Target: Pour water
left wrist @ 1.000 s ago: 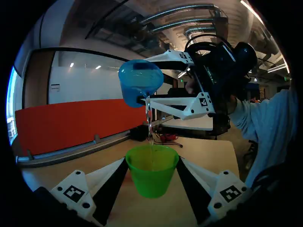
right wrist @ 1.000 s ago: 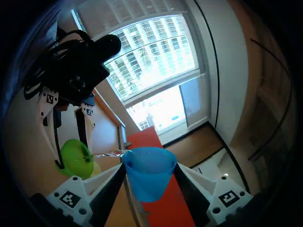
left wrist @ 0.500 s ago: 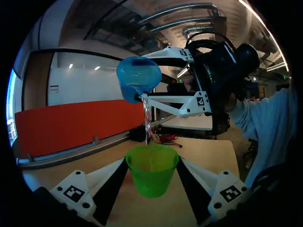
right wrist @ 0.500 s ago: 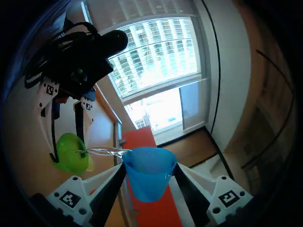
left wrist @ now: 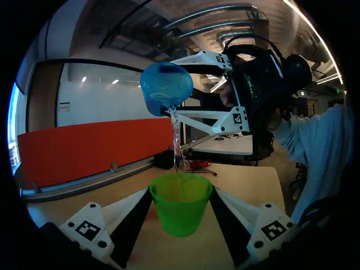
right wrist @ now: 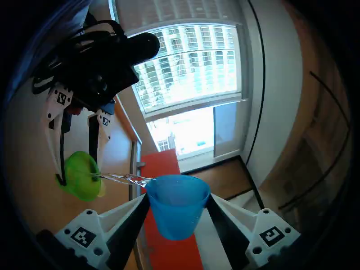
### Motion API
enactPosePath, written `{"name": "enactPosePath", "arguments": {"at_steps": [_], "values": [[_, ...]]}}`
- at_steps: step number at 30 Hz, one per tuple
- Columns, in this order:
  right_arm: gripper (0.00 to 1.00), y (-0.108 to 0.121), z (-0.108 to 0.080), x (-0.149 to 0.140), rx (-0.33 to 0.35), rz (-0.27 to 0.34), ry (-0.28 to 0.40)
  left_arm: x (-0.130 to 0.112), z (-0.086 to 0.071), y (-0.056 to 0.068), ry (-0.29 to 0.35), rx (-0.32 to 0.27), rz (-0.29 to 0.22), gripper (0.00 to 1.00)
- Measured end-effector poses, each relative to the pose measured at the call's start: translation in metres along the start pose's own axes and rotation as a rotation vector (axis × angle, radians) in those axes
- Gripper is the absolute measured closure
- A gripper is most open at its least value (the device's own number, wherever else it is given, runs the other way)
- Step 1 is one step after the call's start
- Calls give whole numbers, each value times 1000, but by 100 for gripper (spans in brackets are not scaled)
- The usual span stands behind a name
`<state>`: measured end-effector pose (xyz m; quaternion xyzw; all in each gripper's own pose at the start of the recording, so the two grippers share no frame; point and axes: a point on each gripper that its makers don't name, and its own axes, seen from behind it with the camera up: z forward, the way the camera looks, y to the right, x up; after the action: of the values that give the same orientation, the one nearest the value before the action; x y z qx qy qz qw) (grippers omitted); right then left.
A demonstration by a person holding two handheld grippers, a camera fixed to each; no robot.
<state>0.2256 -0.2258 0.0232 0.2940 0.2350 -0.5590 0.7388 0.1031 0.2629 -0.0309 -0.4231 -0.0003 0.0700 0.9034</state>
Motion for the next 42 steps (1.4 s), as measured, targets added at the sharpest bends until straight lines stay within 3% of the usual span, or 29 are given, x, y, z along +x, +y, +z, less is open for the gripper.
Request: {"name": "enactPosePath", "arguments": {"at_steps": [42], "values": [[10, 18, 4, 11, -42, -234, -3, 3, 3, -1, 5, 1, 6, 12]]}}
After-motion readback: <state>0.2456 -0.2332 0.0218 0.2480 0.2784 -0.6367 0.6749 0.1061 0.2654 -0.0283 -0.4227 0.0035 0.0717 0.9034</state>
